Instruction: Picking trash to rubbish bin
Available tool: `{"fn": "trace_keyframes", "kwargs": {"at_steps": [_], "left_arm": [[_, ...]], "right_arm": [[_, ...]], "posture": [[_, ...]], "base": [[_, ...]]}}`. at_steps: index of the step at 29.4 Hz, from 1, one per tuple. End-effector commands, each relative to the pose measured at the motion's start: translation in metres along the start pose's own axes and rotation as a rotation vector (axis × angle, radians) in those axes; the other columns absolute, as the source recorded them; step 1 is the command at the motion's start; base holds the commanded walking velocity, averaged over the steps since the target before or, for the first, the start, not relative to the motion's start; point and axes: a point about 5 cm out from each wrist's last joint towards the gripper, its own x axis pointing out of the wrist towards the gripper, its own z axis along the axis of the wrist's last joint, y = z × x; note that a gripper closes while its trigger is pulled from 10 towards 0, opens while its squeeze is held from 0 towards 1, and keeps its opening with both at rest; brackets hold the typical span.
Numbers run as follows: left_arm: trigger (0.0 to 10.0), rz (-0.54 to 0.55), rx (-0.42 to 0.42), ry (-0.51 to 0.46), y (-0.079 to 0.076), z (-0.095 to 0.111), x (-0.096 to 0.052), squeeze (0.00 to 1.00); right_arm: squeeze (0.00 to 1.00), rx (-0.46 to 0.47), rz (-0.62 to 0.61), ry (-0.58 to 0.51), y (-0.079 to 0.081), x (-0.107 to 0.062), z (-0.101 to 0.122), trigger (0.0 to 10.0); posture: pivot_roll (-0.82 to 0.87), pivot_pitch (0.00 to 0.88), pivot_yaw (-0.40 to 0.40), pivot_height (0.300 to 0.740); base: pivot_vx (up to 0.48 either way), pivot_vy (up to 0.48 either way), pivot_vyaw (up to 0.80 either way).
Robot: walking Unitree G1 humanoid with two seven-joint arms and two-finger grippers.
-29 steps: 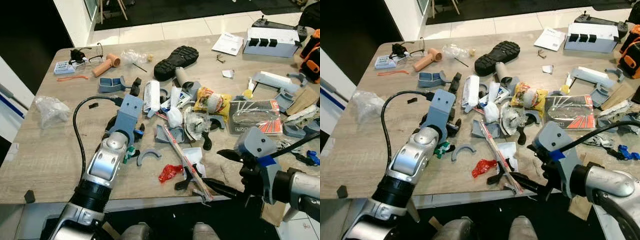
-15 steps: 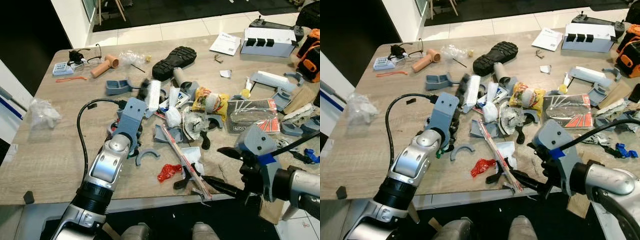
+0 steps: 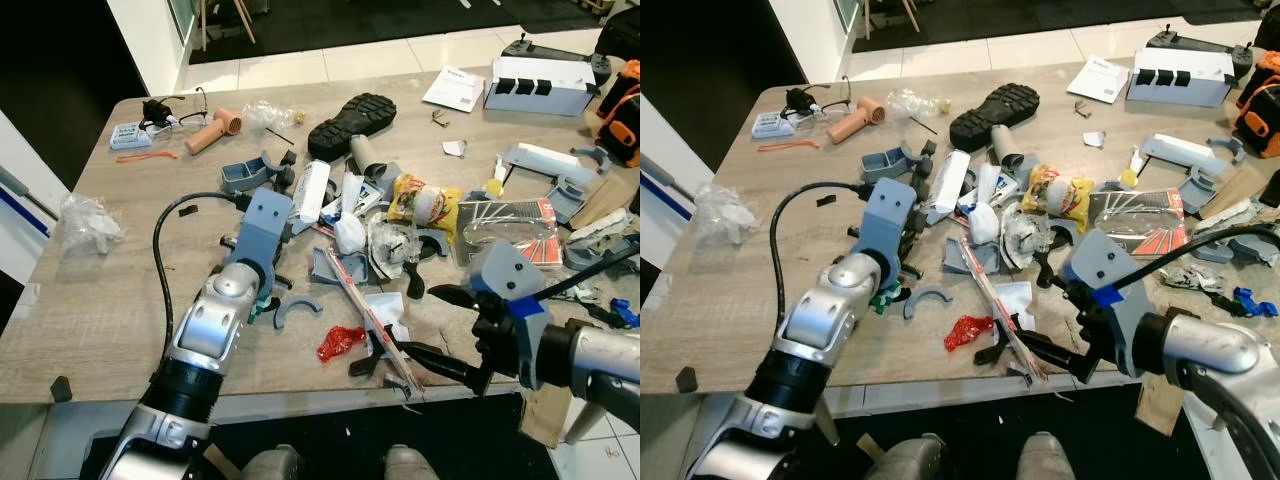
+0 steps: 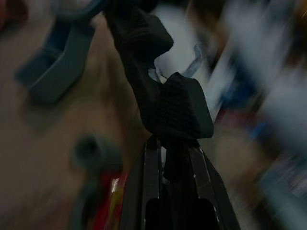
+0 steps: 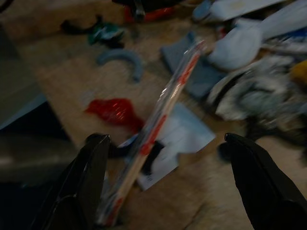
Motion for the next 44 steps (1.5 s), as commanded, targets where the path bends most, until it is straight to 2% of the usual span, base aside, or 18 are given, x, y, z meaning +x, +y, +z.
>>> {"fn": "trace_keyframes", "kwargs": {"at_steps": [1,6,11,14,15,17,18,19,23,25,26,28,30,32,35,37,41,44], "left_arm": [[0.0,-0.028,-0.046,-0.101,0.011,0.019,-0.003,0.0],[0.0,-0.06,-0.09,-0.207,0.026,0.039,-0.01,0.0],[0.0,-0.138,-0.18,-0.327,0.04,0.053,-0.018,0.0],[0.0,-0.241,-0.242,-0.397,0.04,0.061,-0.024,0.0],[0.0,-0.241,-0.242,-0.397,0.04,0.061,-0.024,0.0],[0.0,-0.328,-0.288,-0.458,0.042,0.067,-0.029,0.0],[0.9,-0.373,-0.297,-0.48,0.041,0.067,-0.033,0.0],[10.0,-0.402,-0.29,-0.481,0.039,0.064,-0.035,0.0],[10.0,-0.416,-0.288,-0.463,0.035,0.052,-0.037,0.0],[10.0,-0.389,-0.324,-0.442,0.031,0.035,-0.035,0.0],[10.0,-0.389,-0.324,-0.442,0.031,0.035,-0.035,0.0],[10.0,-0.321,-0.337,-0.423,0.032,0.023,-0.032,0.0],[10.0,-0.24,-0.362,-0.418,0.038,0.017,-0.03,0.0],[10.0,-0.194,-0.369,-0.427,0.043,0.015,-0.031,0.0],[10.0,-0.073,-0.317,-0.436,0.055,0.014,-0.036,0.0],[10.0,-0.023,-0.311,-0.45,0.061,0.012,-0.041,0.0],[10.0,0.099,-0.266,-0.427,0.073,0.006,-0.042,0.0],[10.0,0.19,-0.258,-0.41,0.079,0.002,-0.041,0.0]], "right_arm": [[0.0,-0.004,0.018,-0.004,-0.001,0.006,-0.001,10.0],[0.0,-0.023,0.012,-0.026,-0.007,0.01,0.003,10.0],[0.0,-0.039,-0.024,-0.072,-0.026,0.019,0.008,10.0],[0.0,-0.03,-0.066,-0.118,-0.039,0.026,0.011,10.0],[0.0,-0.03,-0.066,-0.118,-0.039,0.026,0.011,10.0],[0.0,-0.028,-0.113,-0.154,-0.051,0.032,0.014,10.0],[0.0,-0.026,-0.143,-0.178,-0.056,0.035,0.017,10.0],[0.0,-0.009,-0.174,-0.211,-0.059,0.037,0.019,10.0],[0.0,0.037,-0.213,-0.27,-0.061,0.041,0.021,10.0],[0.0,0.082,-0.211,-0.321,-0.055,0.049,0.019,10.0],[0.0,0.082,-0.211,-0.321,-0.055,0.049,0.019,10.0],[0.0,0.143,-0.179,-0.364,-0.049,0.054,0.017,10.0],[0.0,0.169,-0.183,-0.376,-0.051,0.062,0.016,10.0],[0.0,0.153,-0.187,-0.373,-0.054,0.068,0.014,10.0],[0.0,0.159,-0.225,-0.385,-0.061,0.072,0.015,10.0],[0.0,0.207,-0.265,-0.42,-0.065,0.073,0.015,10.0],[0.0,0.282,-0.355,-0.467,-0.071,0.077,0.01,10.0],[0.0,0.365,-0.389,-0.466,-0.072,0.082,-0.006,10.0]], "posture": [[-0.2,0.033,0.075,0.74],[-0.2,0.005,0.065,0.74],[-0.2,0.0,0.042,0.74],[-0.19,0.0,0.022,0.74],[-0.19,0.0,0.022,0.74],[-0.18,0.0,0.016,0.74],[-0.18,0.0,0.016,0.74],[-0.17,0.0,0.005,0.74],[-0.15,0.0,0.001,0.74],[-0.15,0.0,0.003,0.74],[-0.15,0.0,0.003,0.74],[-0.1,0.0,-0.014,0.74],[-0.1,0.0,0.002,0.74],[-0.1,0.0,0.006,0.74],[-0.08,0.0,-0.008,0.74],[-0.07,0.0,-0.011,0.74],[-0.05,0.0,-0.015,0.74],[-0.03,0.0,-0.008,0.74]], "base": [[0.0,0.0,0.0],[0.0,0.0,0.0],[0.0,0.0,0.0],[0.0,0.0,0.0],[0.0,0.0,0.0],[0.0,0.0,0.0],[0.0,0.0,0.0],[0.0,0.0,0.0],[0.0,0.0,0.0],[0.0,0.0,0.0],[0.0,0.0,0.0],[0.0,0.0,0.0],[0.0,0.0,0.0],[0.0,0.0,0.0],[0.0,0.0,0.0],[0.0,0.0,0.0],[0.0,0.0,0.0],[-0.33,0.0,0.0]]}}
